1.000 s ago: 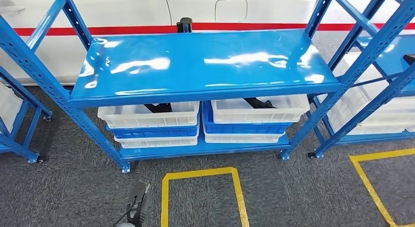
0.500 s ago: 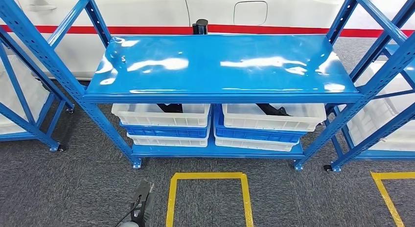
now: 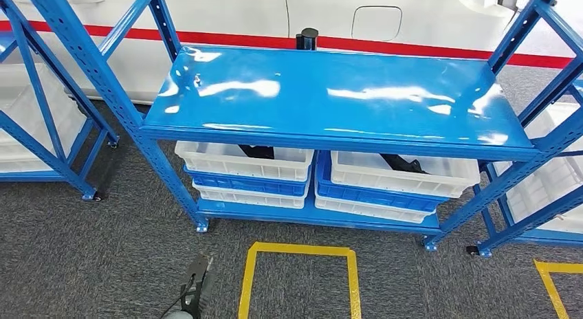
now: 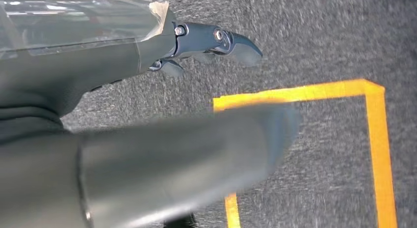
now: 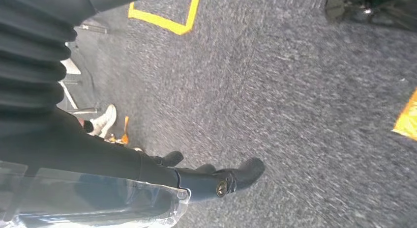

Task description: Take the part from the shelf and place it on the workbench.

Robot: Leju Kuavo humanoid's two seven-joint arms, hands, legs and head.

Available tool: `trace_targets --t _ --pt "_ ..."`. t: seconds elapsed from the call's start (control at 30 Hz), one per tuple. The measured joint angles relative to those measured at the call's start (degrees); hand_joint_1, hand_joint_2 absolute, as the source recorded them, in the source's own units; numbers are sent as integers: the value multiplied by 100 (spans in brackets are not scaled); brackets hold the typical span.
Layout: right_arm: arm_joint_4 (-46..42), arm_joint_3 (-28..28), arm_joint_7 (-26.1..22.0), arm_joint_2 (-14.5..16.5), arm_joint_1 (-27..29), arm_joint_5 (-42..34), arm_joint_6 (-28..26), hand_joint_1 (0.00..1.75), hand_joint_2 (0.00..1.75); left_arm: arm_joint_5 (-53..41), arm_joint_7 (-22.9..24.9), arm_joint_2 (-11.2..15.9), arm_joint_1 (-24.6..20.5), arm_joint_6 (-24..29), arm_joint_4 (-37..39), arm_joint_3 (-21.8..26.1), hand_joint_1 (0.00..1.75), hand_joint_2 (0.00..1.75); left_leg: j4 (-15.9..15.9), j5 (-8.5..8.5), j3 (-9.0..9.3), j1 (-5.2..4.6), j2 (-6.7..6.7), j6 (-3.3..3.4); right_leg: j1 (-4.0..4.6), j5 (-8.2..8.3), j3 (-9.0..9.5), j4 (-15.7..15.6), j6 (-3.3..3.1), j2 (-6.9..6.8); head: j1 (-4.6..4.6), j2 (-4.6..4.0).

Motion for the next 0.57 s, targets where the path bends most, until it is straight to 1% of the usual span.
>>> trace_targets --t 0.07,0.1,0.27,0.37,0.4,0.5,0.57 --pt "2 -21 24 2 -8 -7 3 0 175 42 -8 -7 -9 16 14 1 0 175 -40 15 34 -5 -12 -3 14 5 22 -48 -62 -4 29 0" --pt "3 -26 28 3 -16 -9 4 0 175 60 -11 -9 -10 14 21 1 0 175 -39 7 38 -17 -15 12 8 7 31 -60 -61 -4 38 0" --pt "3 -44 39 2 -19 -13 5 0 175 81 -28 -6 -7 8 45 2 0 175 -32 -16 39 -63 -13 61 -25 23 52 -86 -24 -1 40 0" --pt "-2 -77 47 3 6 -44 93 0 175 70 -49 16 44 -14 73 12 0 175 -30 -18 32 -77 -11 73 -39 34 82 -88 50 1 38 0" --pt "-17 -103 48 5 28 -79 154 0 131 56 -67 34 108 -48 84 28 0 131 -29 -20 34 -78 -10 76 -40 33 87 -89 72 2 38 0" --pt "-110 -211 15 18 146 -258 362 0 0 -13 -161 117 445 -241 115 135 0 0 -30 -26 45 -72 -7 81 -39 19 91 -91 97 6 36 0" --pt "-166 -265 -17 26 214 -360 469 0 0 -54 -224 160 630 -357 131 203 0 0 -30 -27 47 -66 -9 81 -37 12 86 -91 104 5 35 0"
